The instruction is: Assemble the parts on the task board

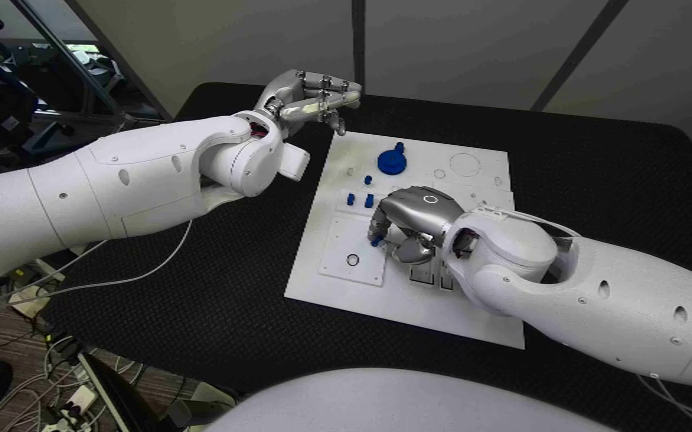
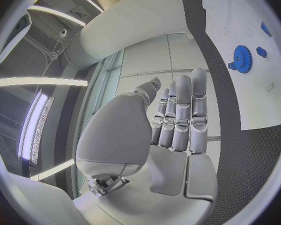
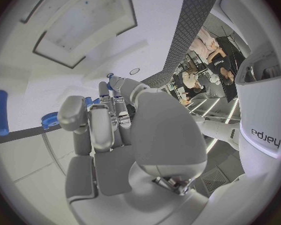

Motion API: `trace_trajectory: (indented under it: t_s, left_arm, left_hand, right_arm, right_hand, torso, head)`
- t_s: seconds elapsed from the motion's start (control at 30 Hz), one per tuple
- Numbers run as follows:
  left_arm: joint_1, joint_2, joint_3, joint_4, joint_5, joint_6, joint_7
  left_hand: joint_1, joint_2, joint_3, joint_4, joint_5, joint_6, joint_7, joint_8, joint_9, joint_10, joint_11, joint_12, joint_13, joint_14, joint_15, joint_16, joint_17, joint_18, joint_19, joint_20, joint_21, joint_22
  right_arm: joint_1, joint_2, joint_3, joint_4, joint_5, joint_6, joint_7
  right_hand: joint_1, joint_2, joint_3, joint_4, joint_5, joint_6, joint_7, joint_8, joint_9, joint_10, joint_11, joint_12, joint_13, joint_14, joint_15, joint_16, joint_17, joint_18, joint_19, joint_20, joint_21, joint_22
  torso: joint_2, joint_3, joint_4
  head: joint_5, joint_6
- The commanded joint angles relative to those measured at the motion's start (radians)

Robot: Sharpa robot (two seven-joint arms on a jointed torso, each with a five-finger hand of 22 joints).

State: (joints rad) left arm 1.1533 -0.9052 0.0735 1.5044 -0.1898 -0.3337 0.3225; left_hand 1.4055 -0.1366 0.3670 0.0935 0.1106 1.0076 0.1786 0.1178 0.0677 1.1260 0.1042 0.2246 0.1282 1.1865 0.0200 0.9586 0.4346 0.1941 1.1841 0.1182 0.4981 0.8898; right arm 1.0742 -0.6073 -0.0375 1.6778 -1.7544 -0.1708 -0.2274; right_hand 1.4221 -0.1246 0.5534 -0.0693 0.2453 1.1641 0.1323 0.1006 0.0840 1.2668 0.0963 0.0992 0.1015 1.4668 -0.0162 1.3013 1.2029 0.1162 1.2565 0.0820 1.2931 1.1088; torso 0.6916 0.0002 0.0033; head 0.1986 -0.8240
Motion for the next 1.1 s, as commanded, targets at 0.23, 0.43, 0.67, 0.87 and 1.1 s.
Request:
trace_trajectory:
  t_s: [0.23, 0.43, 0.67, 0.87, 1.1]
  left_arm:
    - [0.001, 0.000, 0.000, 0.002, 0.002, 0.010, 0.001]
    - [0.001, 0.001, 0.000, 0.002, 0.002, 0.011, 0.000]
    - [0.001, 0.001, 0.000, 0.001, 0.002, 0.012, -0.001]
    - [0.001, 0.002, 0.000, -0.001, 0.002, 0.013, -0.001]
    - [0.001, 0.004, 0.000, -0.003, 0.002, 0.014, -0.001]
  left_hand:
    - [0.005, 0.008, -0.004, -0.004, 0.003, -0.005, 0.005, 0.000, -0.001, -0.006, 0.002, 0.005, 0.001, -0.002, 0.003, -0.006, -0.001, -0.012, -0.002, 0.002, -0.003, -0.001]
    - [0.005, 0.008, -0.004, -0.004, 0.003, -0.005, 0.005, 0.000, -0.001, -0.006, 0.002, 0.005, 0.001, -0.002, 0.003, -0.006, -0.001, -0.012, -0.002, 0.002, -0.003, -0.001]
    - [0.005, 0.008, -0.004, -0.004, 0.003, -0.005, 0.005, 0.000, -0.001, -0.006, 0.002, 0.005, 0.001, -0.002, 0.003, -0.006, -0.001, -0.012, -0.002, 0.002, -0.003, -0.001]
    - [0.005, 0.008, -0.004, -0.004, 0.003, -0.005, 0.005, 0.000, -0.001, -0.006, 0.002, 0.005, 0.001, -0.002, 0.003, -0.006, -0.001, -0.012, -0.002, 0.002, -0.003, -0.001]
    - [0.005, 0.008, -0.004, -0.004, 0.003, -0.005, 0.005, 0.000, -0.001, -0.006, 0.002, 0.005, 0.001, -0.002, 0.003, -0.006, -0.001, -0.012, -0.002, 0.002, -0.003, -0.001]
  right_arm:
    - [0.000, 0.013, -0.001, -0.004, -0.018, 0.042, -0.015]
    - [0.000, 0.020, -0.002, -0.007, -0.018, 0.045, -0.014]
    - [0.000, 0.019, -0.002, -0.006, -0.018, 0.045, -0.013]
    - [0.000, 0.011, -0.002, 0.000, -0.025, 0.013, -0.011]
    - [-0.001, -0.003, -0.001, 0.019, -0.047, -0.060, -0.006]
  right_hand:
    - [-0.009, 0.010, -0.004, -0.004, 0.000, -0.001, 0.006, -0.006, -0.001, 0.040, -0.035, 0.001, 0.002, 0.048, -0.005, 0.002, -0.002, -0.012, -0.010, 0.002, 0.001, -0.001]
    - [-0.013, 0.009, -0.008, -0.003, -0.002, -0.002, 0.006, -0.007, -0.001, 0.039, -0.035, -0.001, 0.003, 0.047, -0.004, 0.002, -0.004, -0.011, -0.013, 0.003, -0.001, -0.004]
    - [-0.016, 0.008, -0.011, -0.003, -0.002, -0.003, 0.006, -0.008, -0.001, 0.038, -0.035, -0.002, 0.004, 0.047, -0.004, 0.001, -0.006, -0.011, -0.014, 0.003, -0.002, -0.005]
    - [-0.017, 0.008, -0.011, -0.003, -0.002, -0.003, 0.006, -0.008, -0.001, 0.038, -0.035, -0.002, 0.004, 0.047, -0.004, 0.003, -0.003, -0.011, -0.014, 0.004, -0.002, -0.005]
    - [-0.017, 0.010, -0.012, -0.003, -0.001, -0.001, 0.005, -0.007, -0.001, 0.039, -0.036, -0.002, 0.005, 0.048, -0.004, 0.007, 0.001, -0.012, -0.011, 0.004, 0.001, 0.000]
  torso:
    - [0.001, 0.0000, -0.0003]
    - [0.000, -0.0001, 0.0007]
    - [-0.001, 0.0004, -0.0001]
    - [-0.001, 0.0011, -0.0016]
    - [0.000, 0.0013, 0.0001]
  head:
    - [0.001, -0.002]
    - [0.000, -0.004]
    - [0.001, -0.005]
    - [0.000, 0.000]
    - [-0.002, 0.001]
